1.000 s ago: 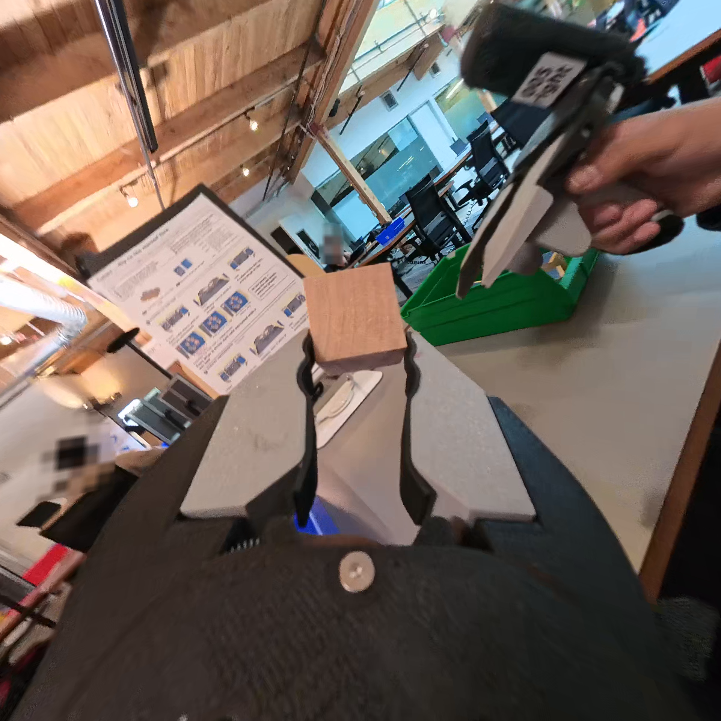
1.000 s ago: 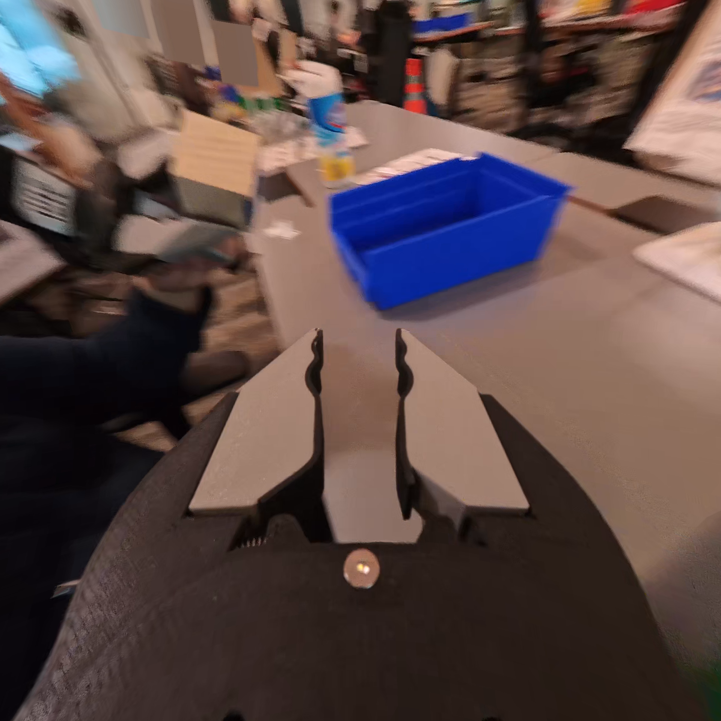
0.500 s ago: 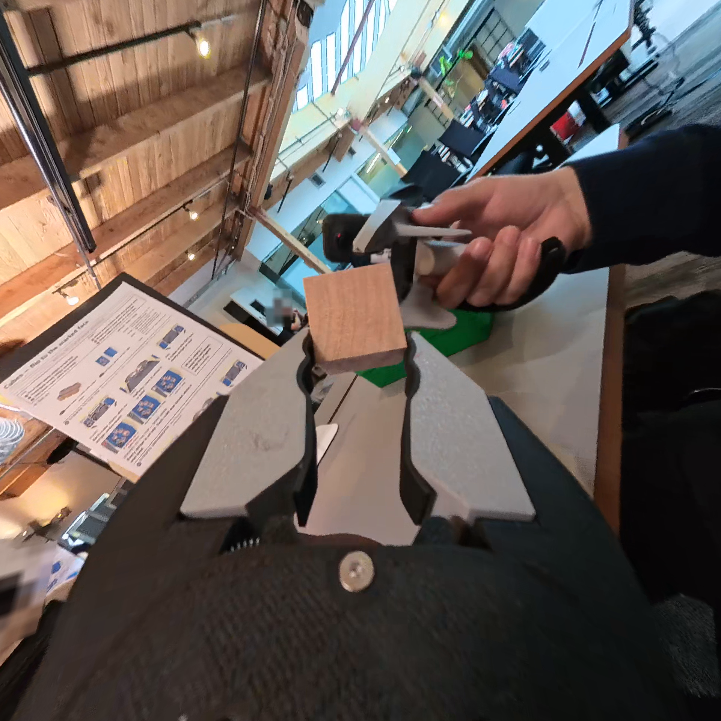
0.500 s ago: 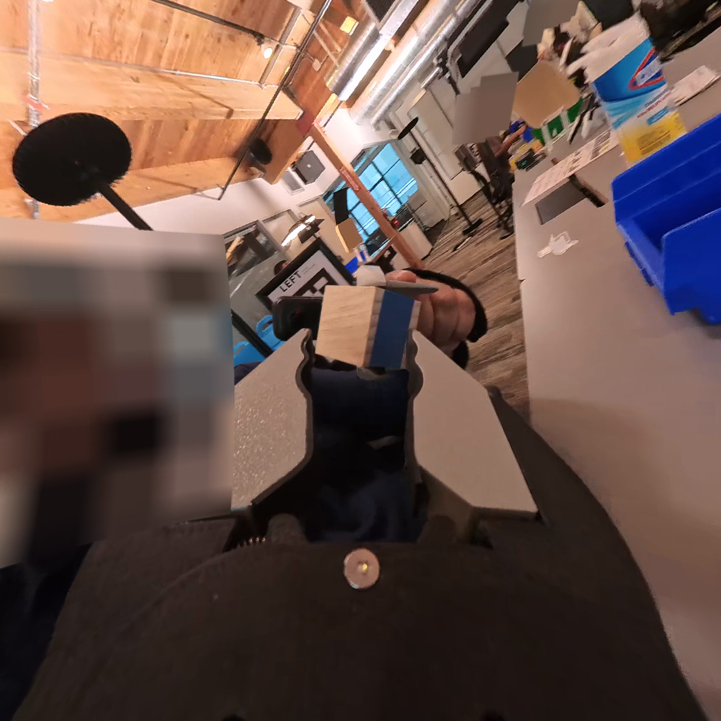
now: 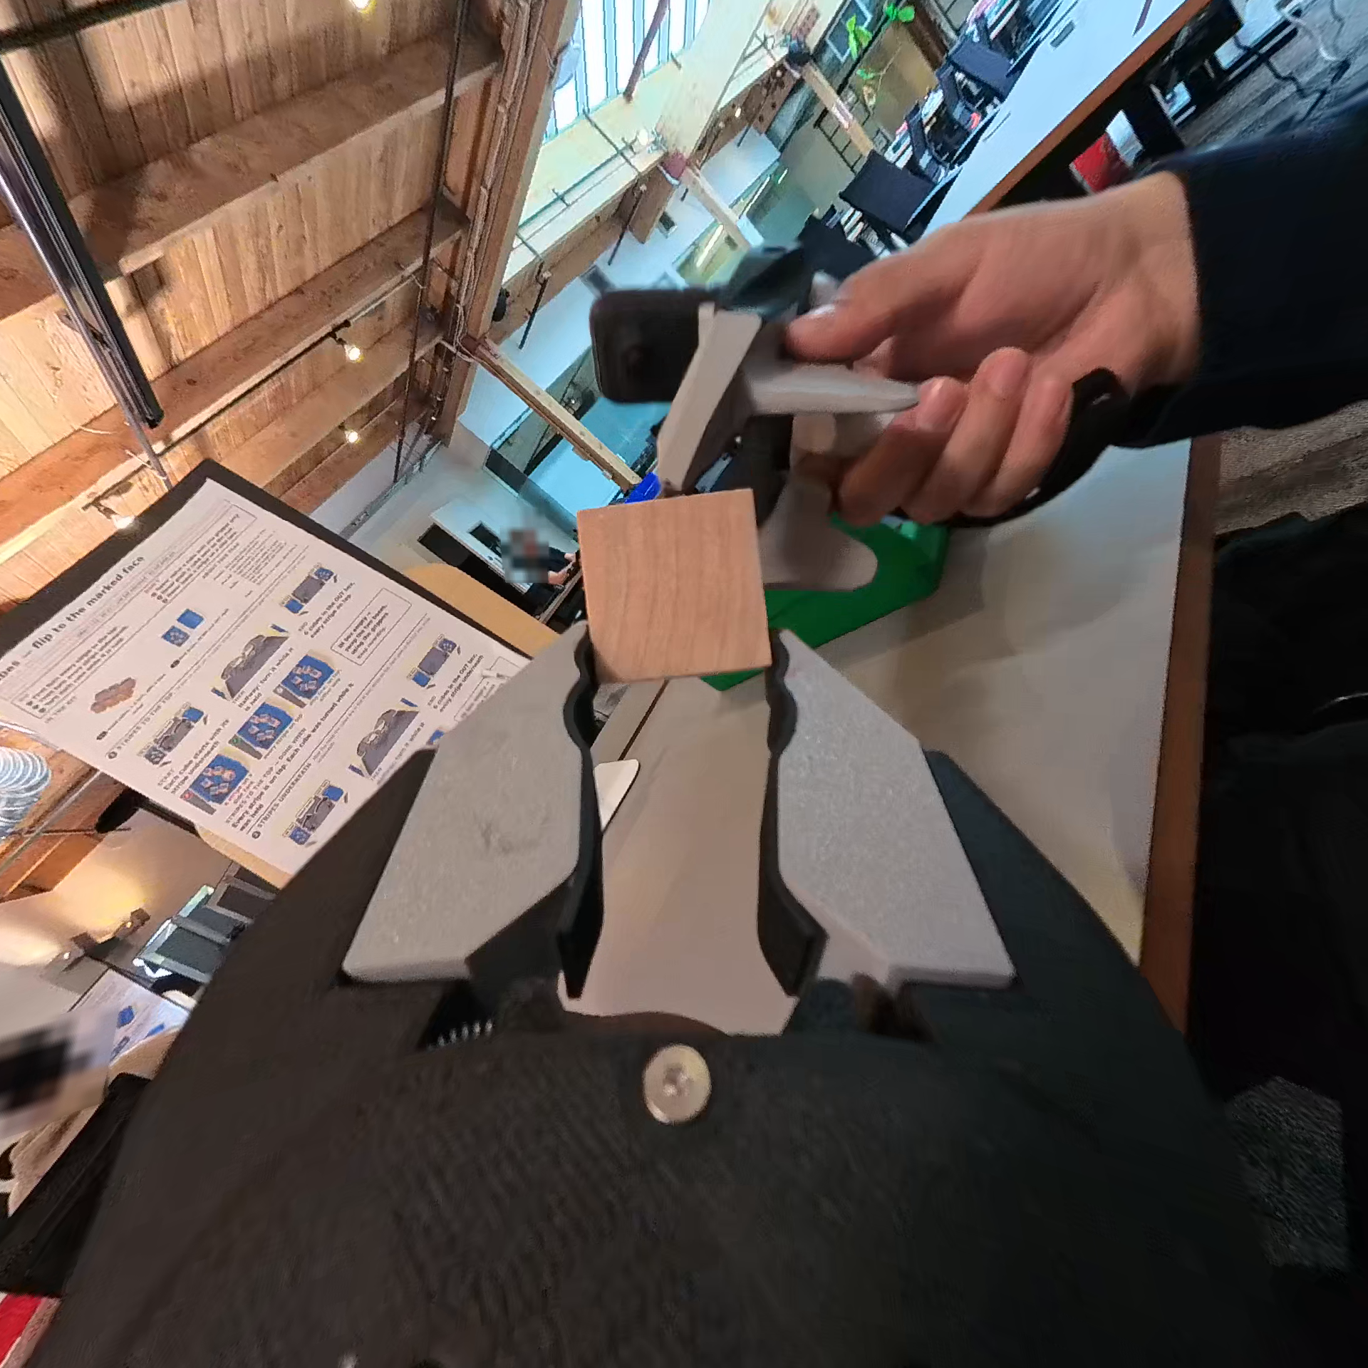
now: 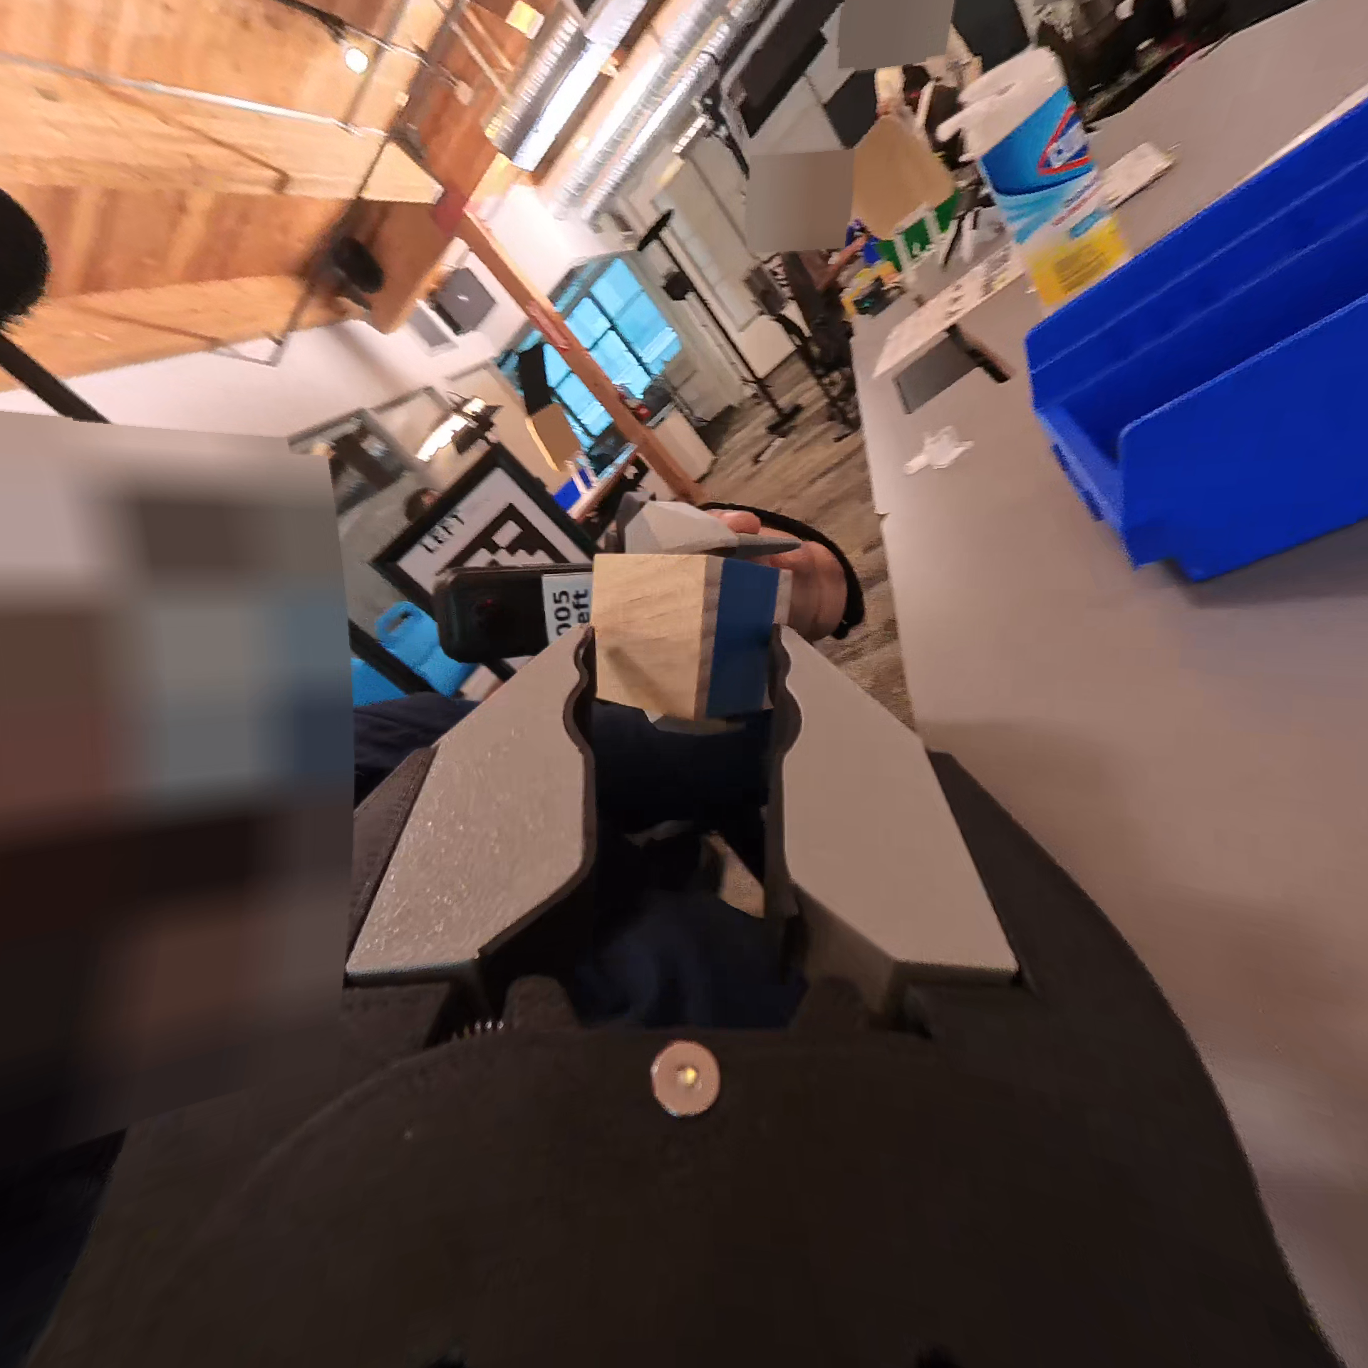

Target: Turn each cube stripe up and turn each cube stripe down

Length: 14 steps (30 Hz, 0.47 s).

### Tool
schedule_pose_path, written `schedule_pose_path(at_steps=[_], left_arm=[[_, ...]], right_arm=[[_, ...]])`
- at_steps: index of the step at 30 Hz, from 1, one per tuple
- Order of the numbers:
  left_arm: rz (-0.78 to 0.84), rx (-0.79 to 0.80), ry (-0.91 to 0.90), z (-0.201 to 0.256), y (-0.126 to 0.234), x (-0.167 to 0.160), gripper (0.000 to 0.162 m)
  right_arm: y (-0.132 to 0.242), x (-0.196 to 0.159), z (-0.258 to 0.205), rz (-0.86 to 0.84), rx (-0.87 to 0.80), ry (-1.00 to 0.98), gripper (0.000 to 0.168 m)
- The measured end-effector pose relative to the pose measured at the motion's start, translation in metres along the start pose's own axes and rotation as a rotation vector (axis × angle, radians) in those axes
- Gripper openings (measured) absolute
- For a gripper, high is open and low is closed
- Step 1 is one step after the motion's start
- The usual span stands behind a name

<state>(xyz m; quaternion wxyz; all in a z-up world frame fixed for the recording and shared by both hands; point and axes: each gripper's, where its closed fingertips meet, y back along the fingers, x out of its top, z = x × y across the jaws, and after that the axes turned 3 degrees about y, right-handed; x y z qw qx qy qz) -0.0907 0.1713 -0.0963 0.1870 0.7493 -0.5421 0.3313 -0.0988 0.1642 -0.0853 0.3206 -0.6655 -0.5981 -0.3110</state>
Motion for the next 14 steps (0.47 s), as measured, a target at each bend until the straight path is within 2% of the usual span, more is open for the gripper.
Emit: schedule_pose_path(at_steps=[1,8,14], left_arm=[[-0.006,0.0,0.004,0.0,-0.001,-0.002,0.044],[0.0,-0.007,0.008,0.002,-0.001,-0.003,0.044],[0.042,-0.011,-0.013,0.005,0.003,0.009,0.043]], right_arm=[[0.001,0.0,0.0,-0.006,-0.028,0.026,0.043],[0.007,0.005,0.003,0.002,-0.114,0.113,0.036],[0.011,0.006,-0.002,0.028,0.081,-0.001,0.045]])
